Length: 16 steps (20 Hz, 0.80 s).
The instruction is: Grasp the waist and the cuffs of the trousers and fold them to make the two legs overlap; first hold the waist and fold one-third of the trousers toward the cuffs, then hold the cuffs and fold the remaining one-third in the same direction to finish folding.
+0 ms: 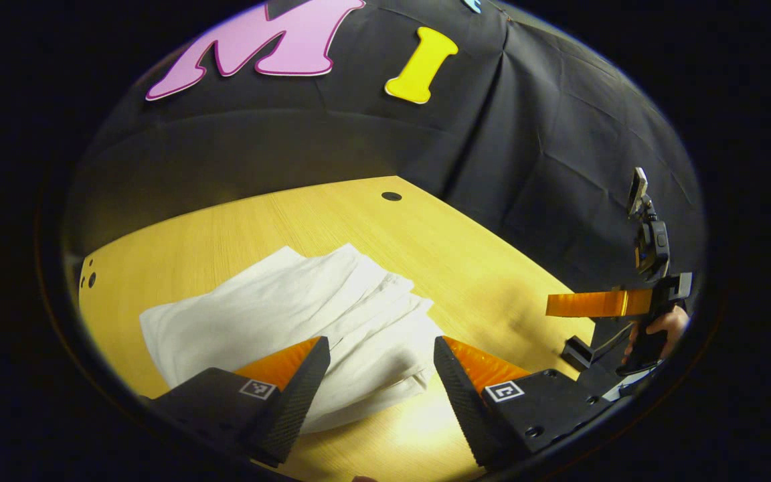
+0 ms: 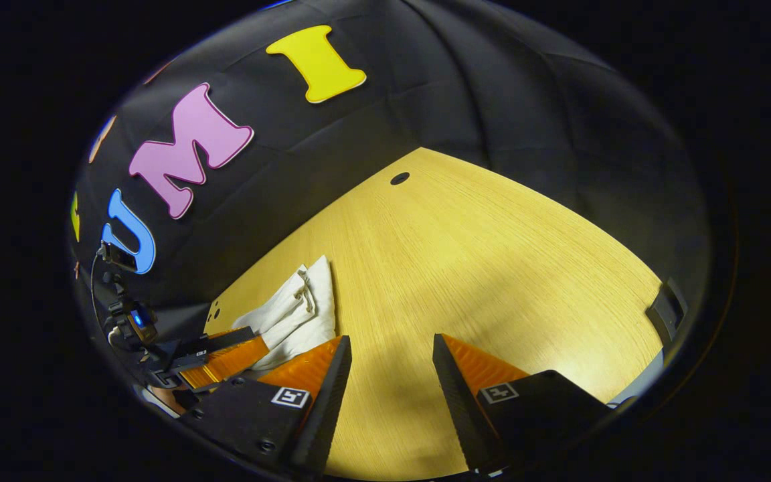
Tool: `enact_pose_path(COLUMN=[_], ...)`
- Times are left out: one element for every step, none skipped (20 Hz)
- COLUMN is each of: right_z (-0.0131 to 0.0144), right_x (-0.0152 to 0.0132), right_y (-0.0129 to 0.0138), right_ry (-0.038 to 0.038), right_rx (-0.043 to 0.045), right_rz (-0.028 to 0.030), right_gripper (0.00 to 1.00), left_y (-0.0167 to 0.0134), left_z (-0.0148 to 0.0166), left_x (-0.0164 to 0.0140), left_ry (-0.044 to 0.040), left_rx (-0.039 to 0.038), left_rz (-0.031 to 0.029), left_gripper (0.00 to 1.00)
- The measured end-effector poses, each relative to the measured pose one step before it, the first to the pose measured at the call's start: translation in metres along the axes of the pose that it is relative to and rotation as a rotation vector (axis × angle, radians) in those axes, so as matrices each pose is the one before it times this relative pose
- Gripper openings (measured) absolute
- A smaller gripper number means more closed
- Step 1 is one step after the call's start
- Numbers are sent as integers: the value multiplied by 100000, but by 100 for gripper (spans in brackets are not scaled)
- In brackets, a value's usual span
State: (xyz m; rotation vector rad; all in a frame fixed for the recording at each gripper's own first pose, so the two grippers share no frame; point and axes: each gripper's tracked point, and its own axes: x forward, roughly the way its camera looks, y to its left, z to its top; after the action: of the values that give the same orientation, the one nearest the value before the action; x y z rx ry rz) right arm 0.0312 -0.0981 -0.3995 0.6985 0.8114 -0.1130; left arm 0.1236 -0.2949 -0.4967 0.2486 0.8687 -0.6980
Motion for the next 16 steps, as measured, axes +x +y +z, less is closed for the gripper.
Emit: enact_pose_path(right_z=[-73, -2, -46, -63, 19, -14, -102, 61, 17, 140, -24, -79, -258, -226, -81, -172], right_x=[-233, -279, -304, -263, -311, -397, -386, -319, -526, -243, -408, -302, -326, -335, -587, -337], right_y=[356, 535, 493, 519, 694, 691, 640, 898, 1193, 1131, 940, 939, 921, 930, 941, 1181], right_ry=[-372, -465, -625, -599, -848, -892, -946, -892, -1003, -1440, -1268, -711, -118, -148, -294, -12], right_rx=[18, -40, -70, -16, -118, -262, -39, 742, 744, -55, -865, -1410, -1521, -1262, -1076, -1037], right_rz=[1015, 925, 748, 836, 843, 609, 523, 1196, 1726, 1262, 1158, 801, 557, 658, 985, 1235], right_gripper=[77, 77, 77, 77, 77, 77, 77, 77, 77, 77, 77, 77, 77, 77, 77, 77], left_y=[131, 108, -24, 34, 82, 238, 186, 381, 339, 444, 390, 646, 605, 767, 640, 626], left_z=[102, 32, 123, 182, 198, 88, 22, -104, 9, 68, 13, 53, 80, -36, 117, 172], left_x=[-509, -841, -1026, -1128, -1103, -1174, -1248, -1159, -1252, -1214, -1255, -1148, -1128, -1131, -1137, -1177], left_ry=[-148, -812, -1011, -1303, -1408, -1444, -1126, -1156, -1362, -1470, -1470, -1540, -1165, -1052, -1192, -1387], left_rx=[-1449, -1673, -1944, -1868, -1660, -1275, -852, -413, -543, -945, -1370, -1391, -1482, -1440, -1448, -1472], left_rz=[603, 414, -127, -268, 237, -3, 80, 523, 458, 203, 273, 486, 978, 1081, 984, 930], left_gripper=[98, 97, 98, 97, 98, 97, 97, 97, 97, 97, 97, 97, 97, 97, 97, 97])
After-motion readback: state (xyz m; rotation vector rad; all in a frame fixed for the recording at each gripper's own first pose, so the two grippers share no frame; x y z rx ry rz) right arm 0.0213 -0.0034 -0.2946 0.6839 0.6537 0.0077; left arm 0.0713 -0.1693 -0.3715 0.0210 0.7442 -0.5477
